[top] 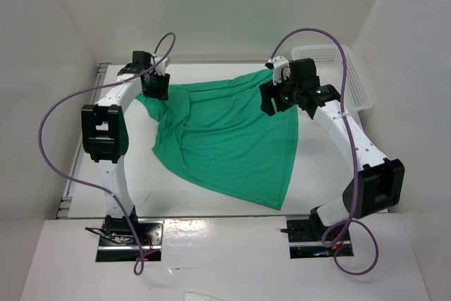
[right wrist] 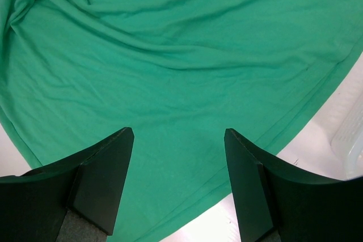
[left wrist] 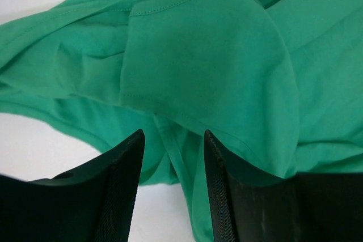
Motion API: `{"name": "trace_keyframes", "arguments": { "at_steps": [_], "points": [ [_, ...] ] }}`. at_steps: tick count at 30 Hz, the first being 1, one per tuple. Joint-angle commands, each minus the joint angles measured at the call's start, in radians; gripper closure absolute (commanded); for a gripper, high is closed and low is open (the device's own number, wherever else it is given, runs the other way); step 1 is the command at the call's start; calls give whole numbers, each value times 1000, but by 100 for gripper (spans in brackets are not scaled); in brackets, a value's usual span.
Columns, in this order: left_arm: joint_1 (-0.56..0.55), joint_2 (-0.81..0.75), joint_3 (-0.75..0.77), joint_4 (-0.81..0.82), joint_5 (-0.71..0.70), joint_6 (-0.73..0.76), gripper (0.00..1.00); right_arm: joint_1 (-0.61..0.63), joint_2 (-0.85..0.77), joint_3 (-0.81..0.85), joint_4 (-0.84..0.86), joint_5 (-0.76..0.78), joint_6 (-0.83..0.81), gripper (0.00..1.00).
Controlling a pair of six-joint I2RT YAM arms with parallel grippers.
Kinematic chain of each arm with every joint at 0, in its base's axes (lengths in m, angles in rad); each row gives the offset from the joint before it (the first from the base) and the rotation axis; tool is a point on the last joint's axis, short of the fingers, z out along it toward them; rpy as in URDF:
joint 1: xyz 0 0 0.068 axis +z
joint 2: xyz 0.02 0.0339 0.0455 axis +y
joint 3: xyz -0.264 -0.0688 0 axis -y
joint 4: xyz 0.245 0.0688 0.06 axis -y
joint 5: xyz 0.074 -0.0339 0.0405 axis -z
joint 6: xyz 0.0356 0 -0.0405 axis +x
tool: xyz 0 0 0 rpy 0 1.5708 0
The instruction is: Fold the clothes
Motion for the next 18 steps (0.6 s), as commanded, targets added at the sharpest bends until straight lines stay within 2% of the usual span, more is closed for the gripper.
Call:
{"name": "trace_keyframes", "arguments": {
  "at_steps": [1, 11, 18],
  "points": [
    [32, 55, 53, 10, 79, -27, 46, -1, -20, -8, 51, 0, 2, 27],
    [89, 126, 132, 33, 88, -85, 46, -1, 0, -8, 51, 0, -7, 27],
    [98, 173, 182, 1, 160, -85, 46, -1, 0, -18, 51, 0, -7, 28]
  ]
}}
